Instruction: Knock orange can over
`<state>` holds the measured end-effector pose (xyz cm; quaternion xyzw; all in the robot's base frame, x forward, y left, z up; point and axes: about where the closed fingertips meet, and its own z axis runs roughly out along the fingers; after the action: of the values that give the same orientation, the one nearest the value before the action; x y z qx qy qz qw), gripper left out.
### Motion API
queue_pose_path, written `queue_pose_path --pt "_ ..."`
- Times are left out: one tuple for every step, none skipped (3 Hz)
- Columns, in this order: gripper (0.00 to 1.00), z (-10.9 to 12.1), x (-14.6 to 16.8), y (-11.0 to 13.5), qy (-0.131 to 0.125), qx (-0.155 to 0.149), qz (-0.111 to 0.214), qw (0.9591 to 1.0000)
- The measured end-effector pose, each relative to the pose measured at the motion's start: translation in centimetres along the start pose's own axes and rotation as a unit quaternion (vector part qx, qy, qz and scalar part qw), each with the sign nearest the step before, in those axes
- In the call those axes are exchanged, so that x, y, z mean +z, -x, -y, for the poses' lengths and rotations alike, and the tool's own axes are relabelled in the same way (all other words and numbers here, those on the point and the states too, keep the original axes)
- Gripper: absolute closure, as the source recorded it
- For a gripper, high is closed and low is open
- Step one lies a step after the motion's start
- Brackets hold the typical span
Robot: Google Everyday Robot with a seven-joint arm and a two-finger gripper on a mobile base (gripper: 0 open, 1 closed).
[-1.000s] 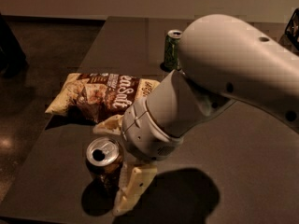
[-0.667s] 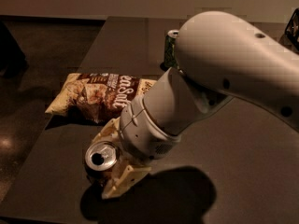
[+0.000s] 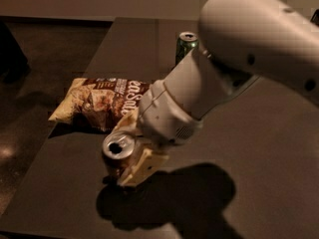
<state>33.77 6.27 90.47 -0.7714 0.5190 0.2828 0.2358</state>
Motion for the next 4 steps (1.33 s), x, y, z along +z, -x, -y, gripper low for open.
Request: queue_pose_path --pt "1.00 1.8 -4.9 -2.6 -0.026 0.024 -0.018 0.9992" --pt "1.00 2.8 -9.4 -5.4 -0.058 0.032 -0.050 0.9965" --pt "1.00 3.2 -11.9 -7.8 -0.080 0.020 -0.099 0.9916" --pt "1.00 3.4 -13.2 -10.0 -0.089 0.002 -0.149 0.9848"
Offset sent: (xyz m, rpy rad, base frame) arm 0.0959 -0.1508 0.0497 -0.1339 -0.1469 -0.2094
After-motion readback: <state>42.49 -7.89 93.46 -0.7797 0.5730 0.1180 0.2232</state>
